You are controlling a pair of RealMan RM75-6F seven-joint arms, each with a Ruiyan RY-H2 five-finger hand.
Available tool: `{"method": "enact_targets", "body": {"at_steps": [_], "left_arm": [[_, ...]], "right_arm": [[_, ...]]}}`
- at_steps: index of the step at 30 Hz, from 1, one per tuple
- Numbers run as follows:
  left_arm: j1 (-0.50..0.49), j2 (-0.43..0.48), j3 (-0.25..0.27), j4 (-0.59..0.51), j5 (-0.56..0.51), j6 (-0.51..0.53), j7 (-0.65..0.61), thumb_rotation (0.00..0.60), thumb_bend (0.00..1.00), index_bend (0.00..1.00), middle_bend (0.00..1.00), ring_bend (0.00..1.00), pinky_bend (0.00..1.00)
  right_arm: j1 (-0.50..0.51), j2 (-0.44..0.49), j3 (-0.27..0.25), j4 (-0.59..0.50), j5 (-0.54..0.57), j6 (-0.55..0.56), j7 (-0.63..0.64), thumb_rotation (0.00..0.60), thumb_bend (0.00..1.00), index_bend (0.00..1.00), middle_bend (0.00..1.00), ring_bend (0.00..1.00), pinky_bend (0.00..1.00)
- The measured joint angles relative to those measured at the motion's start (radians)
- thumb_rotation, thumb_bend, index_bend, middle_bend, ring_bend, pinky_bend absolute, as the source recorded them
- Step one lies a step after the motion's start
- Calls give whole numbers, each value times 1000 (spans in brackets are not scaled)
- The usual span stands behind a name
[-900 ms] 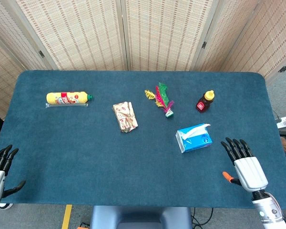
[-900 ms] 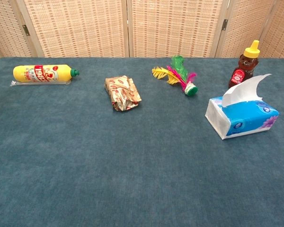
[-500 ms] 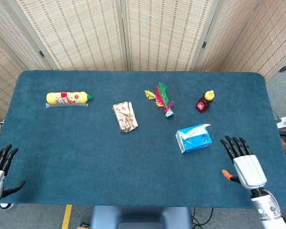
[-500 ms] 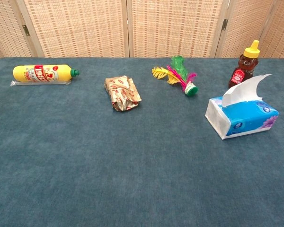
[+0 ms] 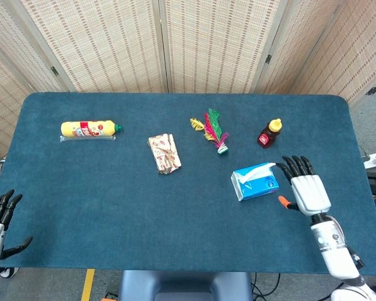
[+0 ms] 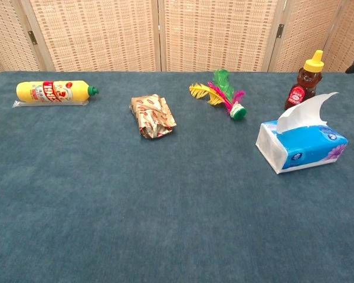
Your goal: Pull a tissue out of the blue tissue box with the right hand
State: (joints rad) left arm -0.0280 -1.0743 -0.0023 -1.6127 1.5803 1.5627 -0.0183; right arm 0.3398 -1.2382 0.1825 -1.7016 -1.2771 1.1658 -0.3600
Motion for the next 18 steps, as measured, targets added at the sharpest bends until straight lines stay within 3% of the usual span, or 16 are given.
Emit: {"method": "enact_targets", "body": {"at_steps": [8, 12, 18], "left_arm": [[0, 0, 4, 0, 10, 1, -1, 600, 248, 0, 0, 0, 136], [0, 0, 5, 0, 13, 2, -1, 600, 248, 0, 0, 0, 136], [1, 1, 5, 1, 14, 6, -7, 600, 249, 0, 0, 0, 136]], "right_arm": [[122, -135, 53, 117, 173, -81, -126, 600, 186, 322, 209, 0, 0], [149, -187, 57, 173, 185, -84, -137, 600, 203, 370, 253, 0, 0], [168, -238, 46, 240, 182, -72, -129, 600, 337, 558, 399, 8, 0]]}}
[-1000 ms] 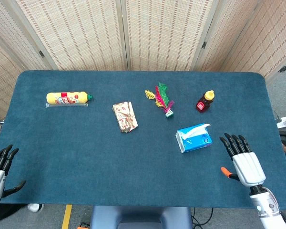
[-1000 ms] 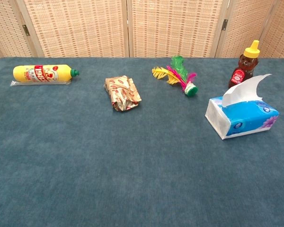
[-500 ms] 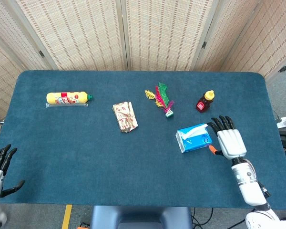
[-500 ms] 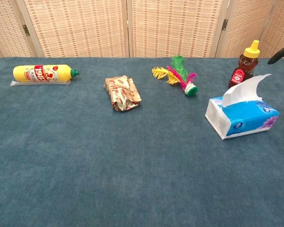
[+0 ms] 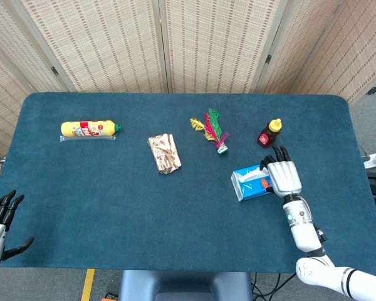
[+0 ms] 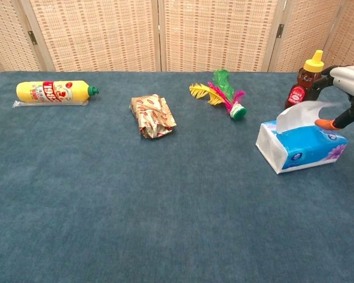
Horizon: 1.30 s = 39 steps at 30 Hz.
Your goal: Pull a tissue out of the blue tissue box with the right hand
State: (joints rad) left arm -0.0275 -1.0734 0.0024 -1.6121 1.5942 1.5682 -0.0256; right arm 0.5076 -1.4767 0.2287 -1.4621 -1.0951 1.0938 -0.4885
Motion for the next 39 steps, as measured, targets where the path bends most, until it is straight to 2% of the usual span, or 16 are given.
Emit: {"method": "enact_targets", "body": {"at_steps": [3, 12, 16, 22, 27, 32, 36, 39], "left_arm": [[0, 0, 1, 1, 3, 2, 0, 600, 249, 0, 0, 0, 136], [0, -2, 2, 1, 5, 2, 6, 600, 249, 0, 0, 0, 136], [2, -2, 2, 0, 5, 5, 6, 600, 249, 0, 0, 0, 136], [1, -3, 2, 0, 5, 2, 10, 600, 249, 0, 0, 0, 136], [2, -4, 3, -2, 7, 3, 19, 600, 249, 0, 0, 0, 136], [3, -5, 5, -5, 12, 7, 25, 600, 249, 0, 0, 0, 136], [3, -6, 6, -5, 12, 6, 28, 600, 250, 0, 0, 0, 137], [3, -7, 5, -3, 10, 5, 27, 600, 249, 0, 0, 0, 137]], "right_arm": [[2, -15, -8, 25, -7, 14, 7, 600, 356, 609, 439, 38, 0], [-6, -5, -15, 10, -48, 56, 55, 600, 418, 622, 449, 51, 0], [-18, 27, -16, -48, -100, 99, 83, 600, 418, 623, 448, 51, 0], [-70, 126, -34, -200, -261, 236, 153, 600, 416, 623, 446, 51, 0], [-158, 217, -101, -299, -450, 382, 229, 600, 412, 622, 443, 51, 0], [-263, 276, -209, -320, -607, 505, 295, 600, 410, 623, 437, 51, 0], [-298, 287, -243, -305, -635, 529, 321, 600, 409, 622, 429, 51, 0], [-316, 274, -259, -254, -626, 527, 349, 600, 409, 622, 418, 51, 0]]}}
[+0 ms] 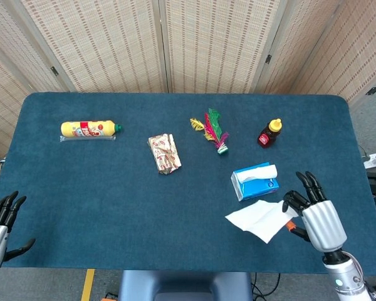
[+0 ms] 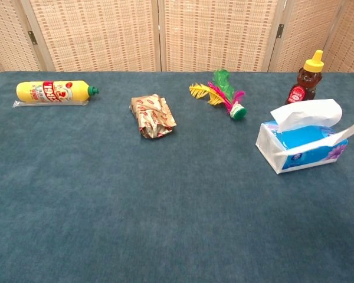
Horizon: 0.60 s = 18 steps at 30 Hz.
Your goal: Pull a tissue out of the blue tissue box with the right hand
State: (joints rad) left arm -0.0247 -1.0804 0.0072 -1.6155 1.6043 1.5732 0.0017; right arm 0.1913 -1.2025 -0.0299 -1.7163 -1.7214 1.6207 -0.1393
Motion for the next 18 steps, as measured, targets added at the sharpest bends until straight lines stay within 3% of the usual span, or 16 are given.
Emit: {"method": "enact_targets", "body": {"at_steps": [5, 7, 8, 12, 15, 18], "left_arm": [[-3, -4, 0, 2, -3, -9, 11, 600, 249, 0, 0, 0, 137], [-4, -6, 0, 2, -4, -11, 14, 600, 249, 0, 0, 0, 137], [-5, -6, 0, 2, -4, -12, 16, 600, 249, 0, 0, 0, 137], [-6, -8, 1, 3, -4, -15, 18, 600, 249, 0, 0, 0, 137], [-5, -9, 2, 4, 0, -12, 18, 600, 249, 0, 0, 0, 136], [-5, -9, 2, 6, 0, -10, 16, 600, 250, 0, 0, 0, 137]], "right_arm": [[-17, -33, -4, 125, 57, -36, 86, 600, 405, 599, 348, 31, 0], [-18, -36, -3, 137, 79, -60, 97, 600, 387, 494, 267, 7, 0], [-18, -34, -3, 136, 87, -77, 95, 600, 364, 377, 199, 0, 0], [-19, -15, -3, 105, 112, -116, 66, 600, 279, 86, 66, 0, 0], [-22, 3, -1, 76, 123, -130, 53, 600, 218, 2, 15, 0, 0], [-26, 9, 2, 69, 117, -128, 52, 600, 202, 0, 0, 0, 0]]}}
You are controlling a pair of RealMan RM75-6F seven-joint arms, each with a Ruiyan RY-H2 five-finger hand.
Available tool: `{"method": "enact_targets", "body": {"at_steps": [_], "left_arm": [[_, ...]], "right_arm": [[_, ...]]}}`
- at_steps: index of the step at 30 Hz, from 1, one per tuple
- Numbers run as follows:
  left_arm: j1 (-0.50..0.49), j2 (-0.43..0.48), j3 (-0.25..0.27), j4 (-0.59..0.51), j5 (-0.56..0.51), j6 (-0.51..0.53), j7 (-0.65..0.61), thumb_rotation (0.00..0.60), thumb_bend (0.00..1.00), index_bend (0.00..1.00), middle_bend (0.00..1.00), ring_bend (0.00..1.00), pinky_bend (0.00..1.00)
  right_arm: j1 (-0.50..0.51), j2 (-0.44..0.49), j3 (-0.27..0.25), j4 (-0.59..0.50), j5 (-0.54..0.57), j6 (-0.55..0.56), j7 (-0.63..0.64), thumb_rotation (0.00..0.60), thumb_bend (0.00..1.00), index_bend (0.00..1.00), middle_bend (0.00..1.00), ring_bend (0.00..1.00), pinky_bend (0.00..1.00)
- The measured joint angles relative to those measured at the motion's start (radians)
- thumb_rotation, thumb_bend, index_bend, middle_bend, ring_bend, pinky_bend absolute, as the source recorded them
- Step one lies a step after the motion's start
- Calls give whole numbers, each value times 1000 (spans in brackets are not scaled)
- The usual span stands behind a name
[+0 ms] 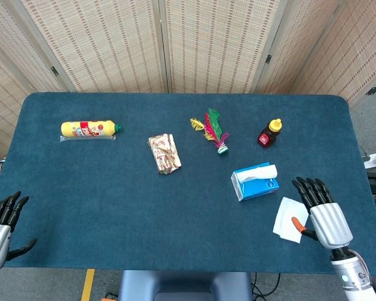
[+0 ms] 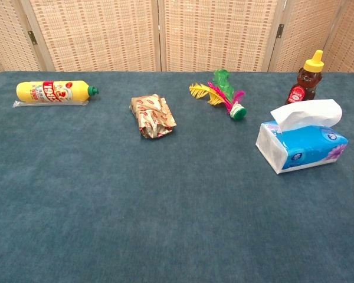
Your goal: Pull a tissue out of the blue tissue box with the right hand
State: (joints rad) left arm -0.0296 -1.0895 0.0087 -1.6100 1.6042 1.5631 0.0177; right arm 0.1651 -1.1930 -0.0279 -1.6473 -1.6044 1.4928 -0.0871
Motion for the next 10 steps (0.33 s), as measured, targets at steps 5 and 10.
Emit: {"method": "enact_targets", "body": {"at_steps": [5, 10], "left_arm": [[1, 1, 0, -1, 1, 4, 0, 600, 250, 0, 0, 0, 137], [2, 1, 1, -2, 4, 6, 1, 600, 249, 0, 0, 0, 137]], "right_arm": [[-6, 4, 4, -3, -12, 4, -1, 600, 202, 0, 0, 0, 0], [-6, 5, 6, -4, -7, -12, -6, 600, 202, 0, 0, 0, 0]]}}
